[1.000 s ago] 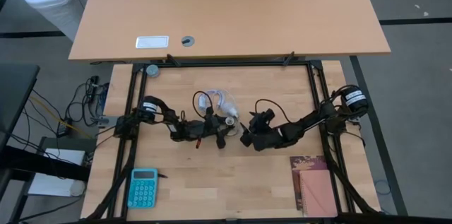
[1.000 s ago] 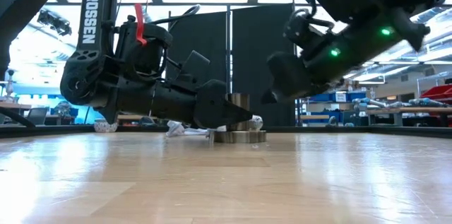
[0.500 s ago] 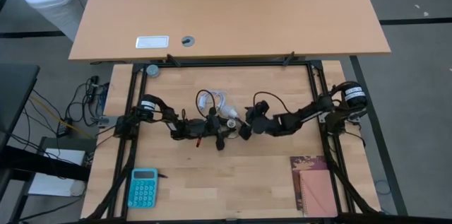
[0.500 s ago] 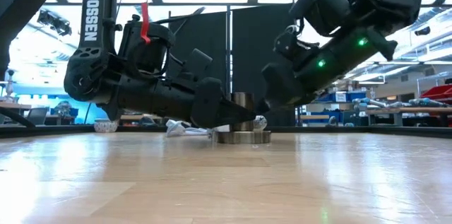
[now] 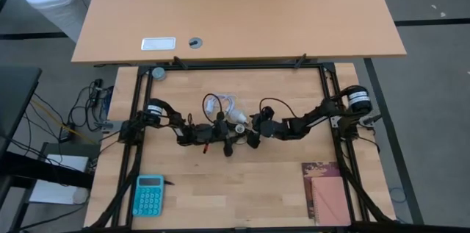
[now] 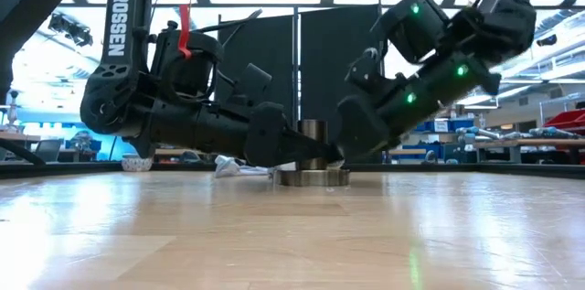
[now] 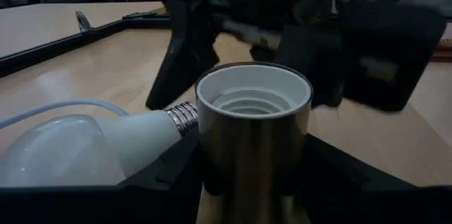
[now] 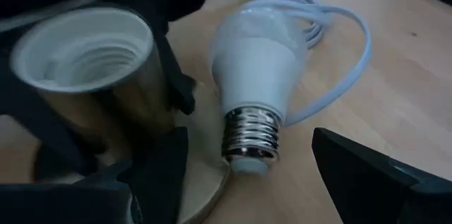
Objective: Screw lightbulb
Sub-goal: Remove the white lightbulb from the lamp socket
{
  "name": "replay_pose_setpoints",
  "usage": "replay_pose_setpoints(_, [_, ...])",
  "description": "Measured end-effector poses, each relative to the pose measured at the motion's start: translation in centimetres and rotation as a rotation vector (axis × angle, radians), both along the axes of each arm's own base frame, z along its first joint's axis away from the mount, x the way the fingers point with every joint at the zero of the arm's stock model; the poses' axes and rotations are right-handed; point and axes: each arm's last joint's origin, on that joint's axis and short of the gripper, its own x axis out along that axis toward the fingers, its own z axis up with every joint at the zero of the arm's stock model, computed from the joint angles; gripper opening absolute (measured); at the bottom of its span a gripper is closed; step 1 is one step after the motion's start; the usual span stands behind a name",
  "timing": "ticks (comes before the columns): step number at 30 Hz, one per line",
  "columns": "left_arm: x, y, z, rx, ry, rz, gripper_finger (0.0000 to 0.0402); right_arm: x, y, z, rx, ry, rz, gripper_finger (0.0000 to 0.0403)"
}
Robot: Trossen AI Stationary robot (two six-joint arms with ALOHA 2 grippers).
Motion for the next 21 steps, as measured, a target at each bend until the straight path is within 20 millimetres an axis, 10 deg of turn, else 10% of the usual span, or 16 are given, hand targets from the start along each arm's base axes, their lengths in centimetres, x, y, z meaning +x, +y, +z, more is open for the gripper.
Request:
replay_pose_setpoints(13, [-0.7,0.1,-0.1,0.002,-0.013,0.015,0.0193,0.6,0.6,-1.6,-0.049,-0.062,-0.041,0.0302])
replay_pose_setpoints(21, [-0.7,0.1,-0.1,0.004,-0.012,0.016,0.0193,0.7,0.7,-1.5,-0.047,-0.065,-0.033,0.0206])
